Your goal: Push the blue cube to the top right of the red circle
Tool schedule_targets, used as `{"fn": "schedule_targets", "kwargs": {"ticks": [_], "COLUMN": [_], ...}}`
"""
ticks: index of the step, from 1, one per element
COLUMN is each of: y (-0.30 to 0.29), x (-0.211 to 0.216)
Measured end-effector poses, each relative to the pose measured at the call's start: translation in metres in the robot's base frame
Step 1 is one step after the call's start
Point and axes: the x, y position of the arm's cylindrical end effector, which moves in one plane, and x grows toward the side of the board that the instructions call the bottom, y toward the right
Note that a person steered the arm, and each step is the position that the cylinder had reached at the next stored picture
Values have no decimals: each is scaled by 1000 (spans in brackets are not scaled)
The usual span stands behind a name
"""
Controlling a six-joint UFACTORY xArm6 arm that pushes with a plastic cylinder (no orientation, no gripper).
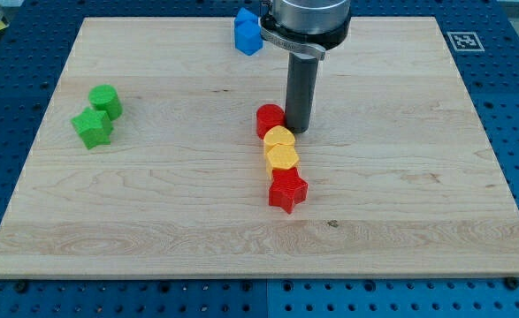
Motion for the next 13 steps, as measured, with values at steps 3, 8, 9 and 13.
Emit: {"fn": "schedule_targets", "kwargs": {"ticks": [3,8,9,13], "y": [-90,-87,-67,-59], "x": [-106,-237,-225,-188]}}
